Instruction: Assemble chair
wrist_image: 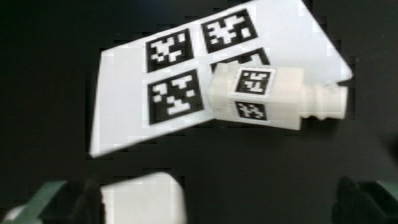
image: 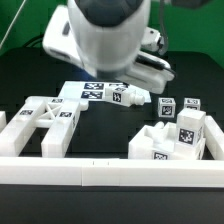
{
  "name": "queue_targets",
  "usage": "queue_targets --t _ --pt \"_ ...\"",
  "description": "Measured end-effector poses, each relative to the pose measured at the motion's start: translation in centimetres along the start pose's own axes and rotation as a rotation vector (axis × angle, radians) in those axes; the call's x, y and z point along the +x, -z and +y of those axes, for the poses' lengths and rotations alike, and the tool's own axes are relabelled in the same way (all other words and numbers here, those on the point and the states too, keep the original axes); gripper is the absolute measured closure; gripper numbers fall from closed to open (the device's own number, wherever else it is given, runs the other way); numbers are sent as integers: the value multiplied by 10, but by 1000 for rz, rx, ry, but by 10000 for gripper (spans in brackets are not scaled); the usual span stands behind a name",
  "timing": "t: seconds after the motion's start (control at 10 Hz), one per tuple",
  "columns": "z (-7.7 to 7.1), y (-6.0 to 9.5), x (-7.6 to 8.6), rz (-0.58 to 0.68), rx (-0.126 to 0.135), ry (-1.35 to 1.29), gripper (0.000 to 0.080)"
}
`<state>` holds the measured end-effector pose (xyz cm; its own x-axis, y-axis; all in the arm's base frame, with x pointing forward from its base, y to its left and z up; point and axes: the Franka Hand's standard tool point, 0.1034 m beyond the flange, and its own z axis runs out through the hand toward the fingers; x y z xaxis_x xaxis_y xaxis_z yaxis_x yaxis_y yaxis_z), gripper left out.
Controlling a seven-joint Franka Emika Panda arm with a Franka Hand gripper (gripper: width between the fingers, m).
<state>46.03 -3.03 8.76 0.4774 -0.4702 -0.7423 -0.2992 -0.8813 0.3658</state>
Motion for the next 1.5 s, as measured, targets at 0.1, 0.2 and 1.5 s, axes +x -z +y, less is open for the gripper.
queue_targets --t 0.1,0.2,1.5 --pt "6 -14 -3 -20 19 -85 150" --pt "12 -25 -4 -31 47 -113 150" --pt "28 -57 -10 -28 335 -560 150"
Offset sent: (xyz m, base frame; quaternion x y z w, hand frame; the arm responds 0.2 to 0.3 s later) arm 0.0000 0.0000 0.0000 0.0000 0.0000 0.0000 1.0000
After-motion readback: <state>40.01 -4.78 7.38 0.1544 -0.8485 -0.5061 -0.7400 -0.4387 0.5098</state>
